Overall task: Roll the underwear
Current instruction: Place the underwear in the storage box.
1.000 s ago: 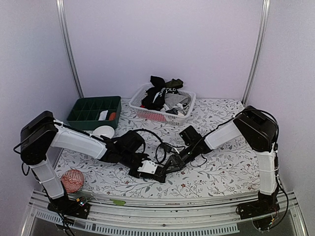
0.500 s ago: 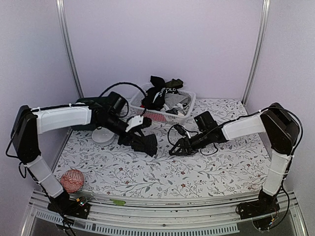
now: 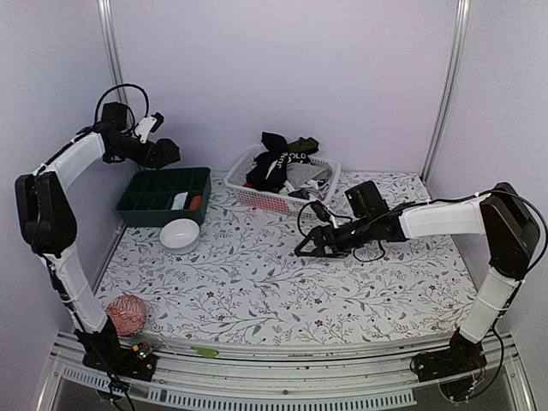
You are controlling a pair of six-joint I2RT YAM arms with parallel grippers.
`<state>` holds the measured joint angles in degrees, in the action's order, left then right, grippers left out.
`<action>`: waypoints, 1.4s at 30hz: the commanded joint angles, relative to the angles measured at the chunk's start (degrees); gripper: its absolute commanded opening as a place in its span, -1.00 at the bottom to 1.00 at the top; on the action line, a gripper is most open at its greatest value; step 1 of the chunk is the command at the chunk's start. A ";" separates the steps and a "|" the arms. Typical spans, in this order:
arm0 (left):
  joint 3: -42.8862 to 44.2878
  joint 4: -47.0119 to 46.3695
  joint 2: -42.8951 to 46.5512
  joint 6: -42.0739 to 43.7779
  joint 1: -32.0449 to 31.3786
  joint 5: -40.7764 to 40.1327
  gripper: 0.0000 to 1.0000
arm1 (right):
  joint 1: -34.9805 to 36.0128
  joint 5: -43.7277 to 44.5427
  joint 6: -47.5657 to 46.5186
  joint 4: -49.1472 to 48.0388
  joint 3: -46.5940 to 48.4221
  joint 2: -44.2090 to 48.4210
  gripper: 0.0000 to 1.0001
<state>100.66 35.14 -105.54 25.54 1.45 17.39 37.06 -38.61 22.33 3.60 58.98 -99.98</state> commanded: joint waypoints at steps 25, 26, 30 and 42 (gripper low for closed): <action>-23.36 -34.66 -5.46 5.83 -5.69 -45.02 -1.00 | 0.05 5.45 1.98 7.09 0.77 1.85 0.98; -23.96 -35.03 -5.47 6.12 -6.25 -45.14 -1.00 | 0.05 5.33 2.01 7.04 0.78 1.79 0.98; -24.80 -34.42 -6.45 6.54 -7.62 -45.04 -1.00 | 0.04 5.10 2.13 7.01 0.65 1.64 0.98; -11.18 -10.20 -15.12 -6.02 -5.32 -28.95 -1.00 | 0.03 5.88 0.62 8.77 0.84 1.99 0.98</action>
<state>85.32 13.76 -118.37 25.34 -5.30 -21.21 37.06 -33.47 24.16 11.20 59.44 -98.72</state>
